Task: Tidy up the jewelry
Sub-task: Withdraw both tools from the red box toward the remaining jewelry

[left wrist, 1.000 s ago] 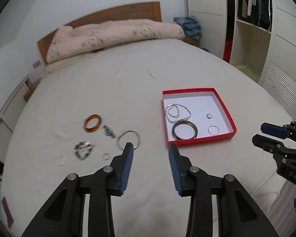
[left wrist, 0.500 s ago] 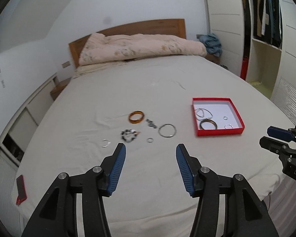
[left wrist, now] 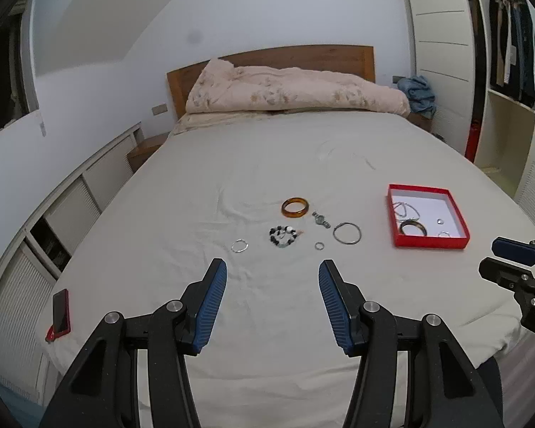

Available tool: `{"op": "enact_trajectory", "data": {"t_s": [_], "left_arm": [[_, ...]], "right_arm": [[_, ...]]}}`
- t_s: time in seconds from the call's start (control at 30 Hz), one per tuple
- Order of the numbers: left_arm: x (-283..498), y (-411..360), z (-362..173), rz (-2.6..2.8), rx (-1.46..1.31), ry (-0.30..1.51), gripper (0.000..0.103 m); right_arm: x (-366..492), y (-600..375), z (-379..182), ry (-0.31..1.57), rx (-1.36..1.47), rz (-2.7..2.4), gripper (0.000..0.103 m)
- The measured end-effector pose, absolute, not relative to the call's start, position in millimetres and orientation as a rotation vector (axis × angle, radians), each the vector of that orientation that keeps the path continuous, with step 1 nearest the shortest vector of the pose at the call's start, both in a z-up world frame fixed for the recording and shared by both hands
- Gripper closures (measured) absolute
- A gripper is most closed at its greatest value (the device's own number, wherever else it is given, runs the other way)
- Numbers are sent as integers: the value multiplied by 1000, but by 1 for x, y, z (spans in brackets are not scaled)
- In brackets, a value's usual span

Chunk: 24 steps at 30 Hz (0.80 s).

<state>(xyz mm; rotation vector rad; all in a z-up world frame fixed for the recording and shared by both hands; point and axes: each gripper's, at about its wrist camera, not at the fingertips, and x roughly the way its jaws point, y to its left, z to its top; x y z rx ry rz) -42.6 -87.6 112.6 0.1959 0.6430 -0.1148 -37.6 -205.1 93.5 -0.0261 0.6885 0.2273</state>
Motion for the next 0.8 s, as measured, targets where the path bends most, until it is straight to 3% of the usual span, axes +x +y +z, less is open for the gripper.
{"op": "enact_trajectory", "data": {"t_s": [0.23, 0.8], "left_arm": [[-19, -78, 93, -93, 200, 685, 49], [108, -18, -38, -50, 57, 930, 49]], "right_arm": [[-11, -197, 78, 716, -14, 251, 71], [120, -182, -20, 886, 40, 296, 71]]}}
